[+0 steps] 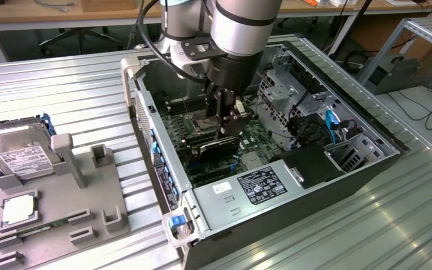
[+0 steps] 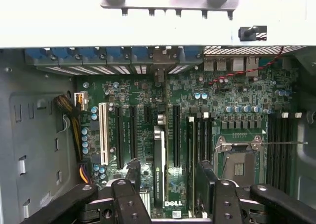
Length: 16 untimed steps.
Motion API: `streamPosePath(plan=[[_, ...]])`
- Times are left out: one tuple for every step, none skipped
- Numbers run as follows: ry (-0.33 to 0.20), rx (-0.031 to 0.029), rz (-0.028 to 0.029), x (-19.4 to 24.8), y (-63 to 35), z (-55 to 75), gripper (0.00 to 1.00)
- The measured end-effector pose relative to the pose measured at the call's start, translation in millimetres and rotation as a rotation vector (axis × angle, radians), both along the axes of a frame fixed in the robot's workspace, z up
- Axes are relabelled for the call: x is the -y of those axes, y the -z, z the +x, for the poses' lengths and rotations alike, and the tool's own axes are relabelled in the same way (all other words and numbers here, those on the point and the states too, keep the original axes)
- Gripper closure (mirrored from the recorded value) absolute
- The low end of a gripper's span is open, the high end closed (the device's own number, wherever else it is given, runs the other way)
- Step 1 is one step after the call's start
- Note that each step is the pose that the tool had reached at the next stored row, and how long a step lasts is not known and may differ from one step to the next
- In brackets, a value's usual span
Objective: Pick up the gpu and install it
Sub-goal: 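Insert the gpu into the slot, then press down on the gpu until it lock into place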
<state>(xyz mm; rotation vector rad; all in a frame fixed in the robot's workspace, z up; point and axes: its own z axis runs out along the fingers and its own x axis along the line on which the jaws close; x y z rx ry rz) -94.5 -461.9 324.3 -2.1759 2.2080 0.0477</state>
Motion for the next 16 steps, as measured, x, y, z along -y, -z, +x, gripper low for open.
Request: streamPosePath(plan=[[0.000,0.0000,0.0000,-0.1,-0.8,0.0,0.42],[0.000,0.0001,0.0001,-0.2,-0.8,0.0,0.42],[0.000,0.0001,0.0001,-0.2,-0.8,0.0,0.42],[0.000,0.0000,0.0000,-0.2,-0.9,0.0,0.42],[0.000,0.0000,0.0000,-0.2,-0.9,0.0,0.42],[0.000,0.0000,0.0000,-0.2,-0.9,0.0,0.42],[0.000,0.0000,0.0000,-0.2,-0.9,0.0,0.42],[0.000,0.0000,0.0000,-0.2,-0.9,0.0,0.42],[0.000,0.0000,0.0000,-0.2,-0.9,0.0,0.42],[0.000,0.0000,0.0000,-0.2,-0.9,0.0,0.42],[0.000,0.0000,0.0000,-0.2,-0.9,0.0,0.42],[0.000,0.0000,0.0000,-0.2,-0.9,0.0,0.42],[0.000,0.0000,0.0000,-0.2,-0.9,0.0,0.42],[0.000,0.0000,0.0000,-0.2,-0.9,0.0,0.42],[0.000,0.0000,0.0000,-0.2,-0.9,0.0,0.44],[0.000,0.0000,0.0000,-0.2,-0.9,0.0,0.44]])
